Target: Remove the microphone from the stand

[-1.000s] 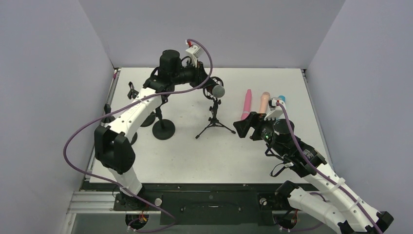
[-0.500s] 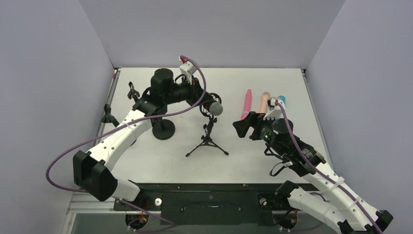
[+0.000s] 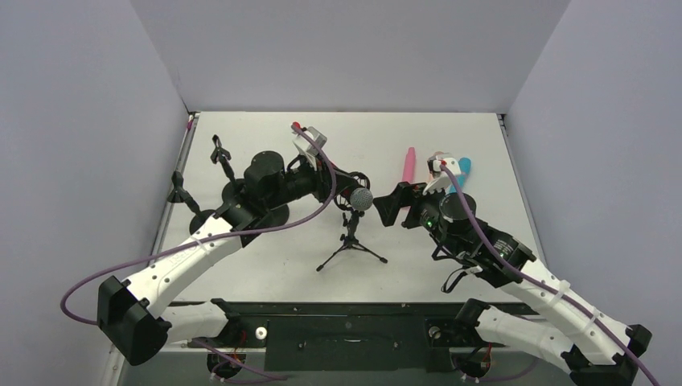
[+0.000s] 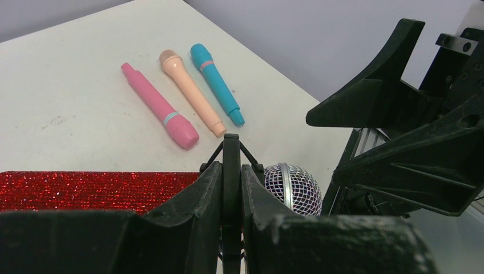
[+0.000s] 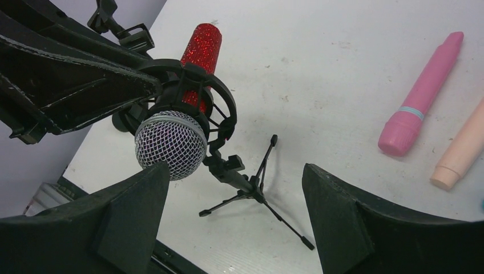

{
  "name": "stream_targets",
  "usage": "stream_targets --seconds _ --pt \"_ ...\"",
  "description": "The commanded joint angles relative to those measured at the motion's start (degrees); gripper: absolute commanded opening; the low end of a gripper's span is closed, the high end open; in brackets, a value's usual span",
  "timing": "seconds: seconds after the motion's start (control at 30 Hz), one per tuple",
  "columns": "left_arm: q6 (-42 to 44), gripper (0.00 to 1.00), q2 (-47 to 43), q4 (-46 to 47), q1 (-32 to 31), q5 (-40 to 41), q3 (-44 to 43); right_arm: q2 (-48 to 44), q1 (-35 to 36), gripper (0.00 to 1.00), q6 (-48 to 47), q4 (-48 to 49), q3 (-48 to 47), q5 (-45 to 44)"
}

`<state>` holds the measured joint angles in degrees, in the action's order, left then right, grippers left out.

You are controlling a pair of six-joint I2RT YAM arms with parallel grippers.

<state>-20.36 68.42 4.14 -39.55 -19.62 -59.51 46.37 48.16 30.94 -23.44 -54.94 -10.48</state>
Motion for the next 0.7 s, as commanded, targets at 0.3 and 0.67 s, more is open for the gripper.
stream_targets --seconds 0.3,0.67 --pt "2.5 0.00 -2.5 4.8 -3.2 4.8 0.2 2.7 5.6 0.82 -2.3 1.4 -5.7 -5.6" --pt "2.9 0.00 -2.9 4.2 -3.2 5.9 1.6 10.7 10.8 0.81 -3.7 0.0 -9.7 -9.8"
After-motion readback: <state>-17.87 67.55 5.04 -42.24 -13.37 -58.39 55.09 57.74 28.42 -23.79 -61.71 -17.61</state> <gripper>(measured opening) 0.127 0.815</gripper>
